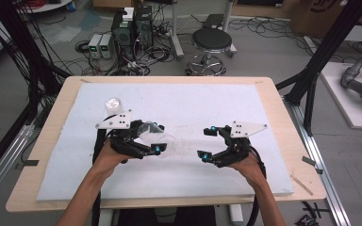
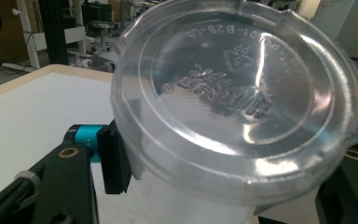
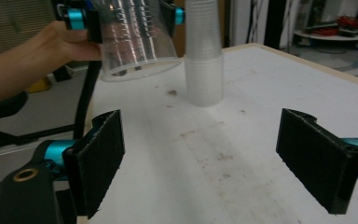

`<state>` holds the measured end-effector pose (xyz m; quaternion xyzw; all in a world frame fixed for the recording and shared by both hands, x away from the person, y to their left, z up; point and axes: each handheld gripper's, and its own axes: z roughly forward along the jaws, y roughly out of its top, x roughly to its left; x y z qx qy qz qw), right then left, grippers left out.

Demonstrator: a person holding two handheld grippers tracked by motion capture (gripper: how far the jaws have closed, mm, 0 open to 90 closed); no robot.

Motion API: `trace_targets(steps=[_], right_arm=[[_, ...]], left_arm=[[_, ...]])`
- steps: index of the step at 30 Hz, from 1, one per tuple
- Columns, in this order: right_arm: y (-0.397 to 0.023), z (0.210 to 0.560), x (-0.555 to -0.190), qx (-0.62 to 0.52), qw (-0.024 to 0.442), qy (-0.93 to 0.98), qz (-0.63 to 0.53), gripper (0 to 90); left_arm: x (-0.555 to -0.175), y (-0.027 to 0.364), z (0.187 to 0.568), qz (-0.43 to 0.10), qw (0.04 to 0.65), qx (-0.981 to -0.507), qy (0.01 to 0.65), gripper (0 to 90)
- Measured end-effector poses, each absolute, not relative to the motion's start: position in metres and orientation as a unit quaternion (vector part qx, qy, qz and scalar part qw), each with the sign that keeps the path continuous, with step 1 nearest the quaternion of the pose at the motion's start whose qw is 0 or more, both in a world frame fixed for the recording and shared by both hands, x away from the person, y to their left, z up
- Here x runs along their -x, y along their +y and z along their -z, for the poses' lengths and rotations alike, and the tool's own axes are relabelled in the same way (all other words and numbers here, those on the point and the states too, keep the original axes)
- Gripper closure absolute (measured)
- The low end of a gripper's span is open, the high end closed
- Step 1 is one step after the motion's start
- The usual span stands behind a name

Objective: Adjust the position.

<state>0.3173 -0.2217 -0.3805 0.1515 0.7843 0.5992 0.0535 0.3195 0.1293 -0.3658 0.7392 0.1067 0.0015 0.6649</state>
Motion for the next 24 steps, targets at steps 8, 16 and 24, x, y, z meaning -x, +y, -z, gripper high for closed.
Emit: trace_targets(steps=[8,16,24], right_arm=[[-0.195,0.381,-0.316,-0.103,0.016,0.784,-0.612,15.0],[-0.174,0.379,-0.315,-0.079,-0.001,0.775,-0.626,13.6],[-0.165,0.381,-0.314,-0.074,-0.015,0.772,-0.631,13.4]], left_arm=[[-0.316,0.117,0.365,0.008,0.664,-0.742,0.094,34.5],[-0.314,0.108,0.366,0.017,0.666,-0.741,0.085,34.5],[-0.312,0.102,0.365,0.019,0.671,-0.737,0.079,34.5]])
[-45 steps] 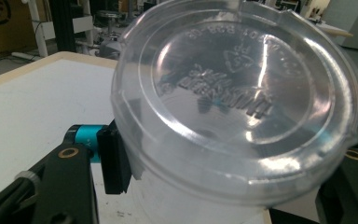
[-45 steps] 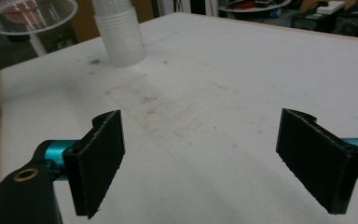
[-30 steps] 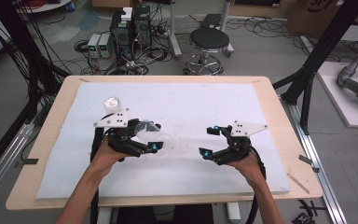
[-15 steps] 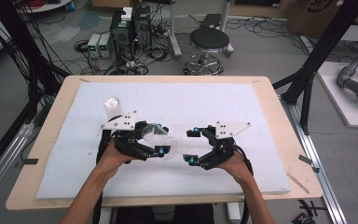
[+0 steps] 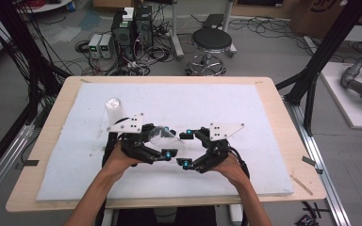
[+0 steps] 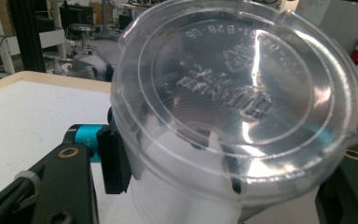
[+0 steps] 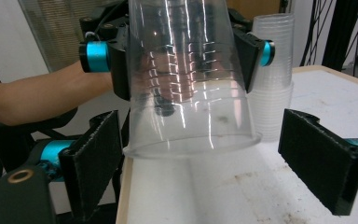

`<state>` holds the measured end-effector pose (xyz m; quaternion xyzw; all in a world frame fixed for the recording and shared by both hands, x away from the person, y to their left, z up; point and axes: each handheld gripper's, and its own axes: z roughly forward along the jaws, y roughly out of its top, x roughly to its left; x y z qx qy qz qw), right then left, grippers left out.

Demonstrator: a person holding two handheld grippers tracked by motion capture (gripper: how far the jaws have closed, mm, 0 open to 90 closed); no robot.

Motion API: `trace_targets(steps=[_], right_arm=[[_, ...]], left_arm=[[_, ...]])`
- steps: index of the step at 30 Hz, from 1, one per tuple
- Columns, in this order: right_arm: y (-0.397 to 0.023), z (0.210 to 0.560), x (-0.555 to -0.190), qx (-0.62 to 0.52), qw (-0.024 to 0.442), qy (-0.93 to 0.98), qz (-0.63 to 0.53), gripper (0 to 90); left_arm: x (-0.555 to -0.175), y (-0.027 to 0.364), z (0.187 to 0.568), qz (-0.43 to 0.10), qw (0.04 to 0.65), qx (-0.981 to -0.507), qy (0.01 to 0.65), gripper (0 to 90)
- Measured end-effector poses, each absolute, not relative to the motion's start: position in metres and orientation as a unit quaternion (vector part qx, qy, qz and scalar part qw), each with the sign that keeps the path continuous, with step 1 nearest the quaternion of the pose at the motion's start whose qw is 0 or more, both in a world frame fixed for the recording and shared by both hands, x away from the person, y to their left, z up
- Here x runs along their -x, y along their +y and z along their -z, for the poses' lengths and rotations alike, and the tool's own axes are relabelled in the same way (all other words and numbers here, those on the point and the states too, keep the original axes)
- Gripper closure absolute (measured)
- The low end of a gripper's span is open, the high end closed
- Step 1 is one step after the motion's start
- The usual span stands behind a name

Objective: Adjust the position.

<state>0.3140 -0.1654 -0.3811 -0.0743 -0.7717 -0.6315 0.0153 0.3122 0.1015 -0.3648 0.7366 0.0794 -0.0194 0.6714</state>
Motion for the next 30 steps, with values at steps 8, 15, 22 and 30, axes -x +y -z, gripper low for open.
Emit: trace_targets(steps=[8,15,22,30], right_arm=[[-0.156,0.384,-0.314,0.072,0.023,-0.772,0.631,13.3],[-0.151,0.385,-0.313,0.069,0.027,-0.771,0.633,13.4],[-0.151,0.385,-0.313,0.066,0.024,-0.768,0.637,15.6],[-0.152,0.386,-0.313,0.063,0.021,-0.768,0.637,20.6]], left_arm=[[-0.312,0.094,0.363,0.022,0.674,-0.735,0.074,34.5],[-0.312,0.087,0.363,0.026,0.674,-0.734,0.073,34.5],[-0.312,0.085,0.364,0.027,0.674,-0.735,0.071,34.5],[-0.312,0.086,0.364,0.024,0.673,-0.736,0.071,34.6]])
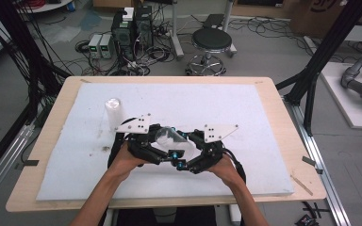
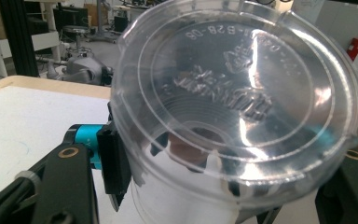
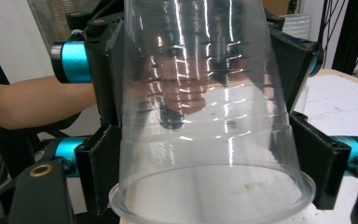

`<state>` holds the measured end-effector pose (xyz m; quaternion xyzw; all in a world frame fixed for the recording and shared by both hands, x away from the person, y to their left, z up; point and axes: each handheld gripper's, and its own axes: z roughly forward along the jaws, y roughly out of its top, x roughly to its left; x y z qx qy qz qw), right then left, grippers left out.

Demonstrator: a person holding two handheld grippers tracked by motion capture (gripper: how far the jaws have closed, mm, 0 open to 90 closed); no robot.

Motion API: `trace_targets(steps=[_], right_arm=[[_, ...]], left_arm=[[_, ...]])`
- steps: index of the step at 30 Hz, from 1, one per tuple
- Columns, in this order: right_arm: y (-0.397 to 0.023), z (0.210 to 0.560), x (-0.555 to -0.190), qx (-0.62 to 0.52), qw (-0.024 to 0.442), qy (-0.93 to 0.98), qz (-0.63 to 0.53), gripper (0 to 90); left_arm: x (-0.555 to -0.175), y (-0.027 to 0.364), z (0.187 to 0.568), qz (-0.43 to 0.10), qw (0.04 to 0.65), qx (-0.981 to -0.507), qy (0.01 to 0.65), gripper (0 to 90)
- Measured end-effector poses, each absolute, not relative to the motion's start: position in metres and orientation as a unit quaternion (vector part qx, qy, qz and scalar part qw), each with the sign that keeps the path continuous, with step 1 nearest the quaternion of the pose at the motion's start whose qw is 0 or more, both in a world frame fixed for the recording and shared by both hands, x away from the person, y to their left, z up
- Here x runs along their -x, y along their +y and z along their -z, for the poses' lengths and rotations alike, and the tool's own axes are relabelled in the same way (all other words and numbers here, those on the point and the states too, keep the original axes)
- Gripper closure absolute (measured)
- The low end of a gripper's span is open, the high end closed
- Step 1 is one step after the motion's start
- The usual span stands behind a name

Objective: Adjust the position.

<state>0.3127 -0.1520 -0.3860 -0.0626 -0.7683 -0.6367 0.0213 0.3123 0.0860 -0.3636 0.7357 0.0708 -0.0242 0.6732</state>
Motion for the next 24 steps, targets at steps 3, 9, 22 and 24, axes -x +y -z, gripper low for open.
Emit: trace_targets(steps=[3,9,22,24], right_arm=[[-0.1521,0.3860,-0.3126,0.062,0.020,-0.768,0.636,21.2],[-0.1527,0.3862,-0.3121,0.063,0.018,-0.766,0.640,23.2],[-0.1537,0.3892,-0.3134,0.069,0.024,-0.762,0.643,25.0],[-0.1539,0.3902,-0.3137,0.071,0.023,-0.762,0.643,25.1]], left_arm=[[-0.3126,0.0863,0.3637,0.025,0.672,-0.736,0.071,34.7],[-0.3128,0.0868,0.3639,0.026,0.674,-0.735,0.071,35.0],[-0.3134,0.0877,0.3641,0.025,0.672,-0.736,0.076,31.7],[-0.3131,0.0877,0.3639,0.026,0.673,-0.736,0.074,31.7]])
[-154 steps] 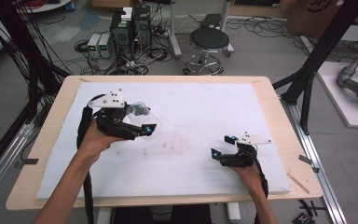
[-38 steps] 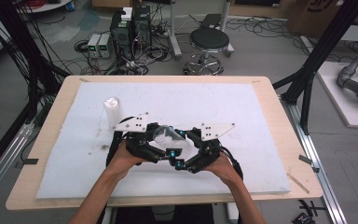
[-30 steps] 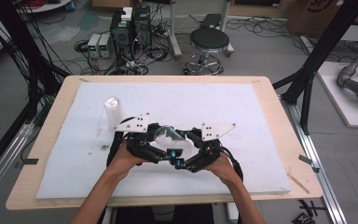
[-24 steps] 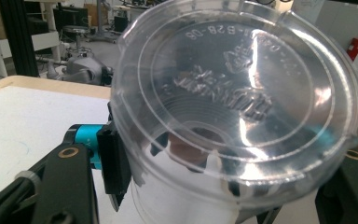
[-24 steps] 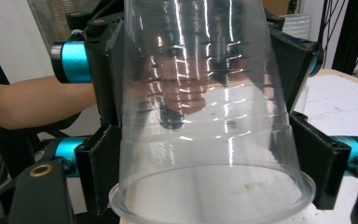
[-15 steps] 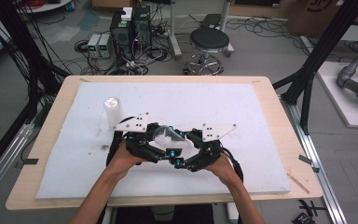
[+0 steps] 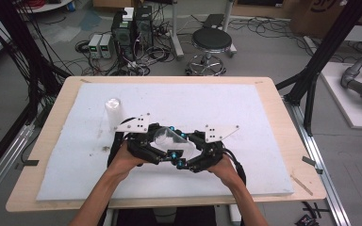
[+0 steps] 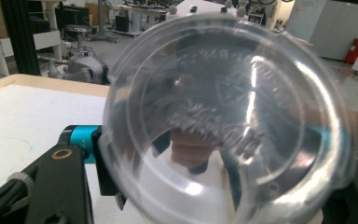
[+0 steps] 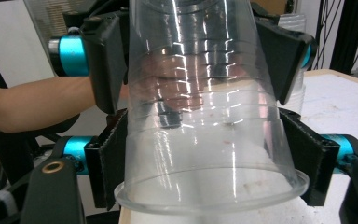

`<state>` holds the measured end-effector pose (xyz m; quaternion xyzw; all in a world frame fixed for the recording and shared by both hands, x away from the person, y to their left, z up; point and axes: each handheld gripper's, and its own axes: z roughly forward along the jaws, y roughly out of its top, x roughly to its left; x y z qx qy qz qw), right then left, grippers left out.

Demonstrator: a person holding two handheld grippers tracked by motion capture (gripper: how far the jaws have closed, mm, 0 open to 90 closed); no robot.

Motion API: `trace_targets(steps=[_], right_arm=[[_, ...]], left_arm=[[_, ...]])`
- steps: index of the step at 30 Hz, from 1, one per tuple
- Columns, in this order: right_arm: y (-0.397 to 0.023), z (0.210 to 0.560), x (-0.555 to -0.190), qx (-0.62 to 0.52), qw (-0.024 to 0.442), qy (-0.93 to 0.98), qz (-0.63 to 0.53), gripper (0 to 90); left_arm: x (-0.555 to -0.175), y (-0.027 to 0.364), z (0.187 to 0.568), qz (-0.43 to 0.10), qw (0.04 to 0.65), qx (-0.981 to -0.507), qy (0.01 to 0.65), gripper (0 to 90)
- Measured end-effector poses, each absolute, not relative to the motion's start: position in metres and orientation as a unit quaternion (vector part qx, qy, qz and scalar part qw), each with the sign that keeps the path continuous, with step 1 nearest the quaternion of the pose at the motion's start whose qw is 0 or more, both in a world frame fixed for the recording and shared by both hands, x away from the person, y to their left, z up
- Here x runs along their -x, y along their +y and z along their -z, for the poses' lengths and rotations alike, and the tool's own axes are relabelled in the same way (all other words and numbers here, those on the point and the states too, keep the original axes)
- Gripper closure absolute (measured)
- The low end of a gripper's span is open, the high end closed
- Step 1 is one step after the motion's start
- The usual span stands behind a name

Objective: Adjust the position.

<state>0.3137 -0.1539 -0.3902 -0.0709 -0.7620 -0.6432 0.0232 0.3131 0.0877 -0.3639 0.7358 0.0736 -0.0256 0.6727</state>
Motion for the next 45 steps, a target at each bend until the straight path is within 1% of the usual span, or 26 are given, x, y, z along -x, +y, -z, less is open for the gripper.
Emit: trace_targets(steps=[1,2,5,9,15,18,19,22,23,24,25,27,29,30,31,32,33,34,37,45], right_arm=[[-0.154,0.391,-0.314,0.071,0.027,-0.762,0.644,25.2],[-0.154,0.391,-0.314,0.071,0.027,-0.762,0.644,25.2],[-0.154,0.391,-0.314,0.070,0.028,-0.760,0.646,25.2],[-0.156,0.392,-0.315,0.075,0.028,-0.760,0.645,25.3],[-0.160,0.390,-0.316,0.081,0.016,-0.766,0.638,25.2],[-0.162,0.388,-0.316,0.083,0.010,-0.770,0.633,25.2],[-0.164,0.384,-0.315,0.085,0.003,-0.785,0.614,25.1],[-0.164,0.381,-0.315,0.085,-0.001,-0.798,0.597,25.1],[-0.163,0.376,-0.315,0.085,-0.003,-0.815,0.574,25.1],[-0.163,0.376,-0.315,0.085,-0.003,-0.815,0.574,25.1],[-0.161,0.369,-0.315,0.083,-0.008,-0.833,0.547,25.1],[-0.160,0.366,-0.315,0.080,-0.010,-0.841,0.534,25.1],[-0.155,0.356,-0.317,0.075,-0.010,-0.871,0.485,25.1],[-0.155,0.356,-0.317,0.075,-0.010,-0.871,0.485,25.1],[-0.150,0.351,-0.319,0.069,-0.014,-0.892,0.446,25.1],[-0.150,0.351,-0.319,0.069,-0.014,-0.892,0.446,25.1],[-0.145,0.347,-0.321,0.064,-0.016,-0.911,0.406,25.1],[-0.145,0.347,-0.321,0.064,-0.016,-0.911,0.406,25.1],[-0.133,0.342,-0.322,0.056,-0.012,-0.939,0.340,25.1],[-0.115,0.340,-0.322,0.042,-0.006,-0.966,0.257,25.1]], left_arm=[[-0.313,0.088,0.364,0.025,0.673,-0.736,0.073,29.0],[-0.313,0.087,0.364,0.024,0.674,-0.735,0.075,29.0],[-0.314,0.088,0.364,0.022,0.674,-0.733,0.093,15.7],[-0.314,0.094,0.362,0.011,0.682,-0.724,0.104,7.5],[-0.311,0.111,0.356,-0.003,0.663,-0.742,0.103,7.5],[-0.309,0.120,0.351,-0.022,0.631,-0.769,0.101,7.5],[-0.308,0.123,0.349,-0.025,0.617,-0.780,0.100,7.5],[-0.307,0.128,0.345,-0.038,0.582,-0.806,0.099,7.5],[-0.306,0.130,0.343,-0.041,0.556,-0.824,0.100,7.5],[-0.306,0.130,0.343,-0.041,0.556,-0.824,0.100,7.6],[-0.306,0.131,0.342,-0.041,0.546,-0.831,0.098,7.6],[-0.308,0.132,0.339,-0.033,0.521,-0.848,0.095,7.7],[-0.309,0.133,0.338,-0.021,0.494,-0.865,0.088,7.9],[-0.310,0.133,0.338,-0.014,0.479,-0.874,0.086,7.9],[-0.311,0.133,0.337,-0.010,0.460,-0.883,0.087,8.3],[-0.312,0.133,0.337,-0.009,0.443,-0.892,0.088,8.3],[-0.314,0.132,0.337,-0.008,0.410,-0.908,0.090,8.3],[-0.314,0.132,0.337,-0.008,0.410,-0.908,0.090,8.3],[-0.317,0.129,0.338,-0.011,0.371,-0.924,0.091,8.4],[-0.320,0.121,0.344,-0.008,0.280,-0.957,0.080,11.1]])
